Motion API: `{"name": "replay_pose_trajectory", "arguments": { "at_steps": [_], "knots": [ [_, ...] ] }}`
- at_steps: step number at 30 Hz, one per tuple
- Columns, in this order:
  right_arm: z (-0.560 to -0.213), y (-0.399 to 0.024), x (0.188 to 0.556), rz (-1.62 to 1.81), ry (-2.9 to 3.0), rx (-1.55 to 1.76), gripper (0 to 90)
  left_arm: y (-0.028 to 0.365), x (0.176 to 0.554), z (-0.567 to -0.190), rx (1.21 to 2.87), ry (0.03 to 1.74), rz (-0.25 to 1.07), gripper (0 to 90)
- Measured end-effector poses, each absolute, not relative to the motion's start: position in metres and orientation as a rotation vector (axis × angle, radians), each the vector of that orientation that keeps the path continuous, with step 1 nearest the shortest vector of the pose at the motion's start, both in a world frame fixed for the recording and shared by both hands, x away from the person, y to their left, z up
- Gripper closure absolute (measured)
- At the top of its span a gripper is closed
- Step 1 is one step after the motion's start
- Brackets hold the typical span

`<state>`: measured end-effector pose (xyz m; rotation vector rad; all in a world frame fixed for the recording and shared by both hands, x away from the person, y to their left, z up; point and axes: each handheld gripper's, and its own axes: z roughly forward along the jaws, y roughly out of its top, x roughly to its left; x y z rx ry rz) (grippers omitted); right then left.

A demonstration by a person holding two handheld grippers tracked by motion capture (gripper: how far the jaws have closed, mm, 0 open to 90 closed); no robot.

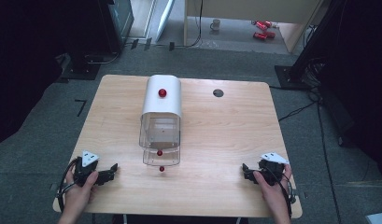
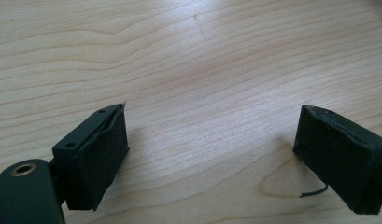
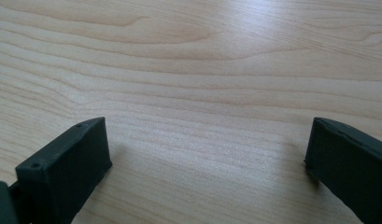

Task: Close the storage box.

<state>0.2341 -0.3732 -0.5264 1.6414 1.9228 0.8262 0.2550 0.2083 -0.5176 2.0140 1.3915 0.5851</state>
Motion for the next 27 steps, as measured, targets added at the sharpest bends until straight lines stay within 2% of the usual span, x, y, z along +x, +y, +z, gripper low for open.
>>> {"name": "replay_pose_trajectory", "arguments": {
  "at_steps": [18,27],
  "knots": [
    [-0.525,-0.368,0.232,0.815,1.934,1.643,0.7,0.205,0.254,-0.515,2.031,1.406,0.595,10.0],
    [-0.505,-0.336,0.227,0.944,1.966,1.588,2.9,0.199,0.258,-0.49,1.964,1.358,0.574,10.1]
  ]
}}
